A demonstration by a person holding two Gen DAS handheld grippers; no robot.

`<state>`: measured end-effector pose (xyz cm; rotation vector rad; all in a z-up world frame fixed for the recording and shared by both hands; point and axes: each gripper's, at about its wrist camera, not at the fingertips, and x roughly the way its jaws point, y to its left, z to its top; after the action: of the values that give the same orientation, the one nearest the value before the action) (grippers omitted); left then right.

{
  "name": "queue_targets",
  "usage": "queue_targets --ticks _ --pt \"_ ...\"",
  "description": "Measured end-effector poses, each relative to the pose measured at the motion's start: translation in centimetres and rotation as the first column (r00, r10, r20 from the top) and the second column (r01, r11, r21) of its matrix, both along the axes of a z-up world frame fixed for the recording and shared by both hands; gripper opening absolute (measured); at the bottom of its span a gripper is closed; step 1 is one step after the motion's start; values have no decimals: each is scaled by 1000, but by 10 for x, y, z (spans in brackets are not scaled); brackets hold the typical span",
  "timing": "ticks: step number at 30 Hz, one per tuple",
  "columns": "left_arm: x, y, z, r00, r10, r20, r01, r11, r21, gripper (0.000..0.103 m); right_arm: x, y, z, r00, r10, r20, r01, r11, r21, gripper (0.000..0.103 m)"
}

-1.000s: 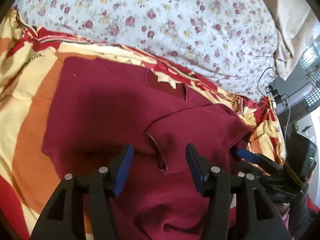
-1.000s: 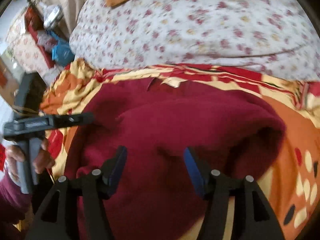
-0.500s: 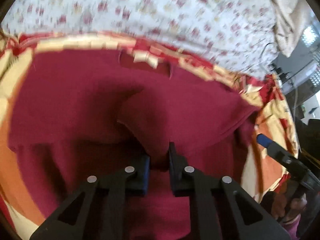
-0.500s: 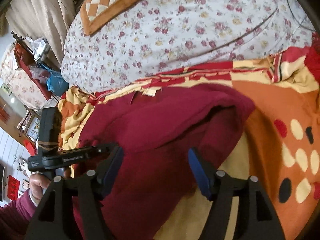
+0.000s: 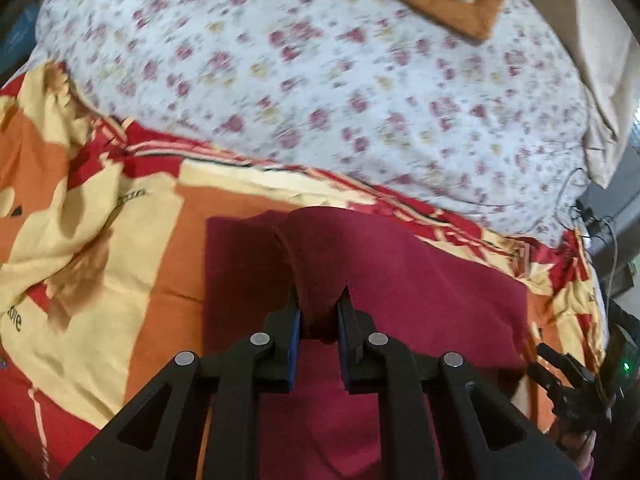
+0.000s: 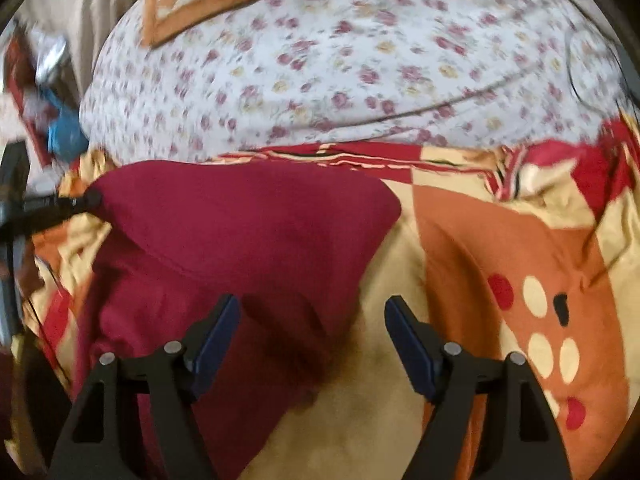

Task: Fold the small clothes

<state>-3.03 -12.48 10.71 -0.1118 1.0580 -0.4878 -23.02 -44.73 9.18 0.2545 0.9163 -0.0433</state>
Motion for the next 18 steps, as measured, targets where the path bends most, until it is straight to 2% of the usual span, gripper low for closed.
queue_targets --ticks 2,4,6,7,11,12,13,14,15,16,18 --pt "4 4 -5 1000 12 -16 -12 1000 -4 4 3 15 0 999 46 12 -45 998 -50 76" --pt "6 7 -6 999 20 -25 -20 1000 -14 4 9 29 -4 995 100 -22 -101 990 -101 63" --pt "4 9 -8 999 23 -30 -23 1000 -12 4 12 36 -7 991 123 -50 -128 983 -129 59" --pt "3 9 -8 999 21 -32 -22 1000 -8 4 11 37 -6 991 126 -48 -131 984 -118 59" --pt "-2 16 -23 998 32 -54 -30 999 33 4 8 13 -6 999 54 2 -54 997 60 59" --pt "-2 18 -29 997 40 -69 -37 998 45 4 9 9 -12 999 52 -13 -50 995 85 59" --pt "0 20 -36 995 52 -87 -48 998 50 4 11 9 -17 997 62 -37 -59 995 83 58" --pt "1 24 -43 992 64 -110 -59 997 44 4 15 12 -30 991 85 -104 -80 995 53 55" --pt "2 26 -46 990 69 -121 -65 997 36 4 16 15 -37 983 103 -150 -99 994 36 43" --pt "2 28 -47 990 70 -126 -67 997 27 5 14 17 -41 977 120 -176 -116 993 30 40" --pt "2 27 -45 991 60 -117 -57 998 26 5 6 15 -37 977 130 -172 -125 991 42 40"
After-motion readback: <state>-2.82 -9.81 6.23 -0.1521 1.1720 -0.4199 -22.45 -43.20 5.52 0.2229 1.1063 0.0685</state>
